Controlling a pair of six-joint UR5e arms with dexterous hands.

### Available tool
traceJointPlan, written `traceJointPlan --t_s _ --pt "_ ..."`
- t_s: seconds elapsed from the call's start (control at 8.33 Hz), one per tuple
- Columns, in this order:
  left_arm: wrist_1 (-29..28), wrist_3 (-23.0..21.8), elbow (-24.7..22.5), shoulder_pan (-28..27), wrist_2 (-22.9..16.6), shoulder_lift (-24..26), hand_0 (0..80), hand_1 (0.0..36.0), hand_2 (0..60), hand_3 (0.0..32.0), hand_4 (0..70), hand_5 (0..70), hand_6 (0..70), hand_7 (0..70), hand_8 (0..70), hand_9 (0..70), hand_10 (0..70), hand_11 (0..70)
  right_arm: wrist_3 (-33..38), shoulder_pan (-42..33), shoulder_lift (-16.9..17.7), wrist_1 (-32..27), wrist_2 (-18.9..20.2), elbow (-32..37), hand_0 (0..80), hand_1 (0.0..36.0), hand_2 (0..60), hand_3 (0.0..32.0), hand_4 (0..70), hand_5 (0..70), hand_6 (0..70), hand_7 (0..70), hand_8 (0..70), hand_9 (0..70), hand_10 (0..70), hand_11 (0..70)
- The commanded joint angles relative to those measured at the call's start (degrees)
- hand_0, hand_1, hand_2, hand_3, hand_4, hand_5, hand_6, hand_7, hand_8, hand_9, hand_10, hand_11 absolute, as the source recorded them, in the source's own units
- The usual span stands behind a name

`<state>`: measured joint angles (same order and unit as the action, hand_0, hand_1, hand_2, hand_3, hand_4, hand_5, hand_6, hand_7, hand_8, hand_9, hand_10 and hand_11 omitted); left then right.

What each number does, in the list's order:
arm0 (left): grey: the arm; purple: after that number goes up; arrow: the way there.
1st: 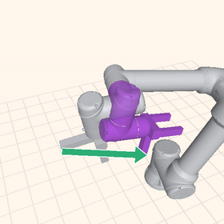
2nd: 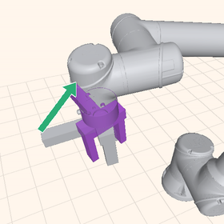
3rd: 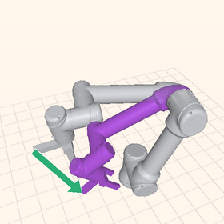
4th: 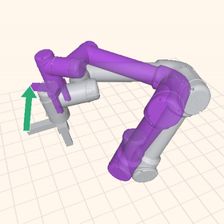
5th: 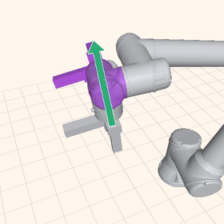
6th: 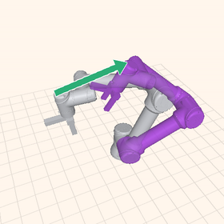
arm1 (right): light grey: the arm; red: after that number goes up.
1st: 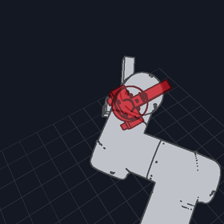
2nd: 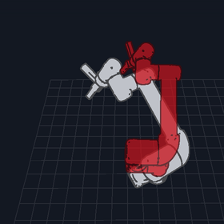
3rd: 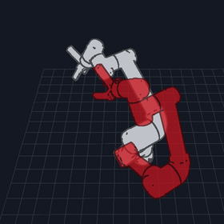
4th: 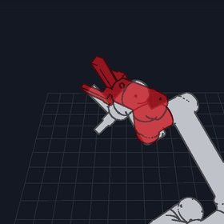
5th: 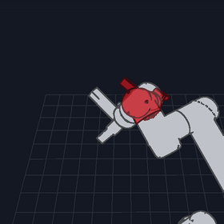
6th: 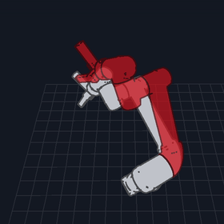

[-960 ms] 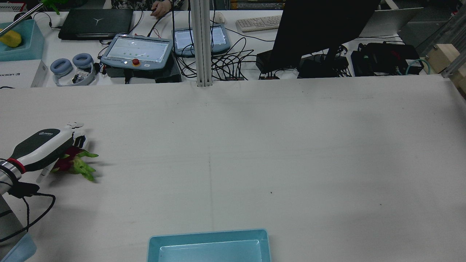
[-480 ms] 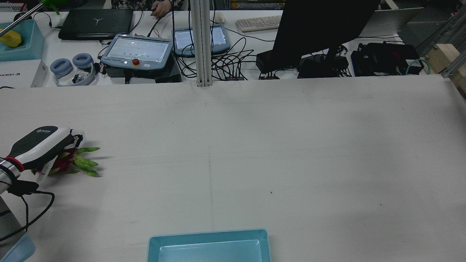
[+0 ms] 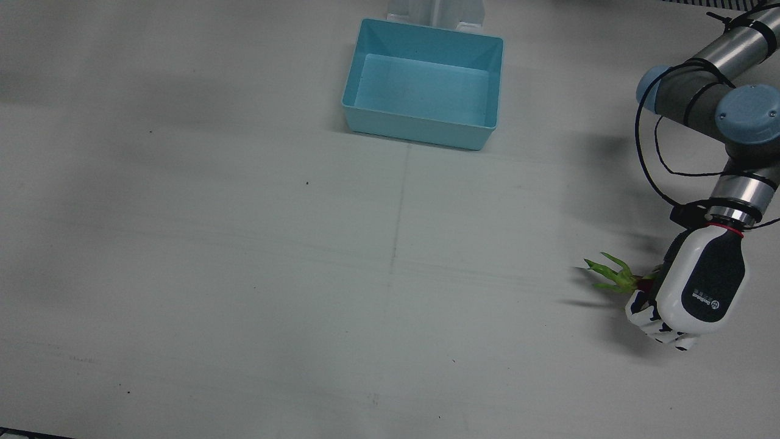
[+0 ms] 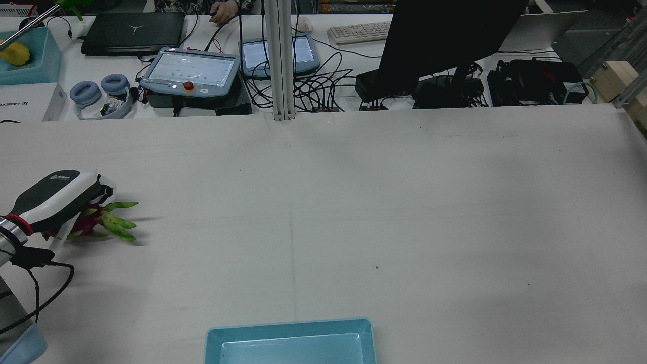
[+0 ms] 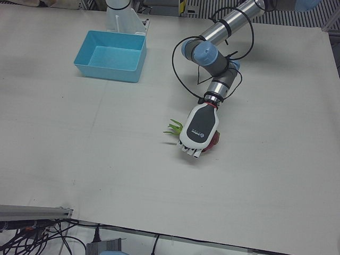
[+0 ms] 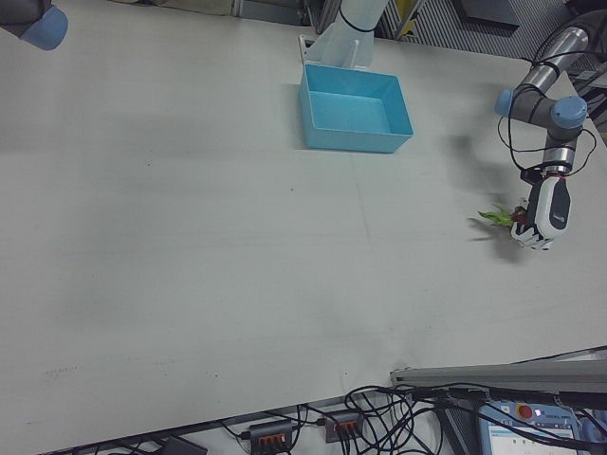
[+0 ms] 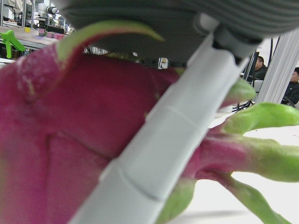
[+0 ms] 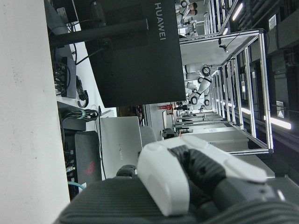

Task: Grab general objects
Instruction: 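Lift the dragon fruit and carry it over the blue tray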

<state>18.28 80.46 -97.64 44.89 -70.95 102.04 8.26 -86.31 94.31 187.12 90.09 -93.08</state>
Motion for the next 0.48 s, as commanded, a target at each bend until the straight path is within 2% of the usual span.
traceJointPlan --t_s 0.0,0.12,0.24,0.36 --pt "0.61 -5.70 -7.89 0.72 -4.86 -0.61 80.0 36.0 60.0 0.0 58.7 70.0 70.0 70.0 70.0 70.0 70.0 70.0 0.00 0.00 0.00 0.00 0.00 0.00 0.0 0.0 0.0 0.0 0.0 0.0 0.0 0.0 0.0 0.0 0.0 0.0" --pt "-0.43 -8.27 -9.83 0.72 -10.29 -0.44 80.0 36.0 60.0 0.0 63.5 70.0 70.0 70.0 70.0 70.0 70.0 70.0 0.00 0.00 0.00 0.00 0.00 0.00 0.0 0.0 0.0 0.0 0.0 0.0 0.0 0.0 0.0 0.0 0.0 0.0" --pt "-4.44 -10.04 -10.11 0.81 -15.92 -0.35 80.0 36.0 60.0 0.0 70.0 70.0 70.0 70.0 70.0 70.0 70.0 70.0 0.00 0.00 0.00 0.00 0.00 0.00 0.0 0.0 0.0 0.0 0.0 0.0 0.0 0.0 0.0 0.0 0.0 0.0" --pt "-7.18 -13.97 -10.12 0.64 -18.84 0.35 80.0 36.0 60.0 0.0 70.0 70.0 70.0 70.0 70.0 70.0 70.0 70.0 0.00 0.00 0.00 0.00 0.00 0.00 0.0 0.0 0.0 0.0 0.0 0.0 0.0 0.0 0.0 0.0 0.0 0.0"
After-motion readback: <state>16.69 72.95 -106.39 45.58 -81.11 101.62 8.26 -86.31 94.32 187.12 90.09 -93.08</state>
